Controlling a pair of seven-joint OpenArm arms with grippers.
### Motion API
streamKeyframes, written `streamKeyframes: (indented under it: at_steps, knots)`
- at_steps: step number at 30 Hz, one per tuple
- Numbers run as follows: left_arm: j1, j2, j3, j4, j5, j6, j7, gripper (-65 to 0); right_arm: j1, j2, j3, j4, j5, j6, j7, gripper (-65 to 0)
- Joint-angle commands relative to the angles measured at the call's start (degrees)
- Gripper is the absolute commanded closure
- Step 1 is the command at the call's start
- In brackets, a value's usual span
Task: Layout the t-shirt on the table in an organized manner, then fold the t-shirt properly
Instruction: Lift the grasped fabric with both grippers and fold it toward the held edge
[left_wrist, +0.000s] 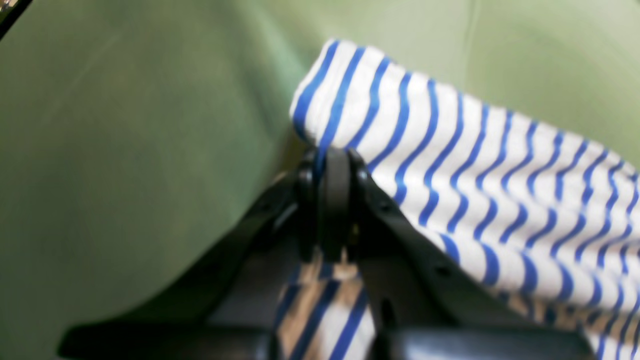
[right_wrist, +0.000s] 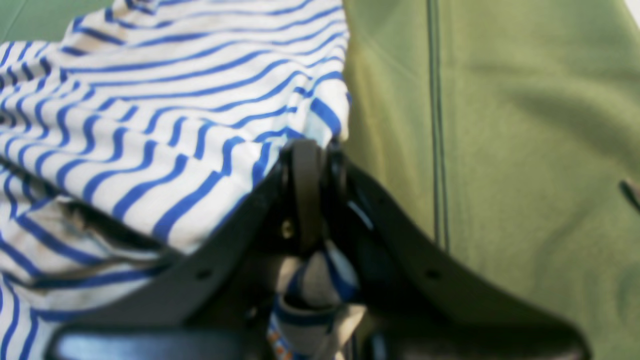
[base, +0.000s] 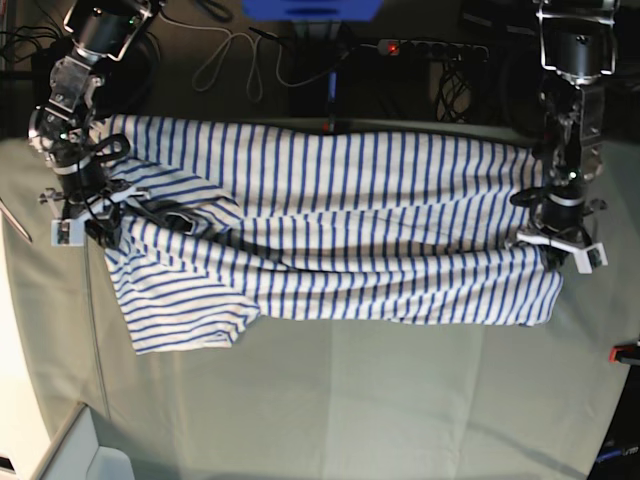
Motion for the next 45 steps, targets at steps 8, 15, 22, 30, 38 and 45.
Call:
streamKeyframes:
  at_steps: [8,15,22,30,38,45]
  knots:
    - [1.2,-0.6,-0.3,0.9,-0.1,0.1,-1.3,-0.2,-0.8,0.6,0.1,1.0,1.0,0.8,1.2,0.0]
    - [2.5,-0.6,-0.4,2.0,-0.1,0.0,-1.2,-22.5,-1.3,0.9,0.3,1.9,0.9,0.8,-0.6,-16.1]
    - [5.5,-0.2,-4.8,11.7,-0.1,0.1,-1.4,-29.6,-2.7,1.3,0.6,9.5,1.1,0.8,-0.7,-31.8]
    - [-7.8,0.7,-4.2,-1.6,0.4,0.1,-1.2,-29.9,1.5,1.4,0.5,8.6,1.1,0.8,-0.8,-33.7]
    - [-20.9,0.4,0.5,-22.0,0.4,0.0,-1.7,-30.3,6.5,1.8,0.4,2.2,0.9,0.8,-0.8,-33.7]
    - [-27.3,0.7,0.5,-31.1,0.5,0.0,-1.8,-30.3,8.5,2.9,0.2,-0.5,0.9,0.8,-0.8,-33.7]
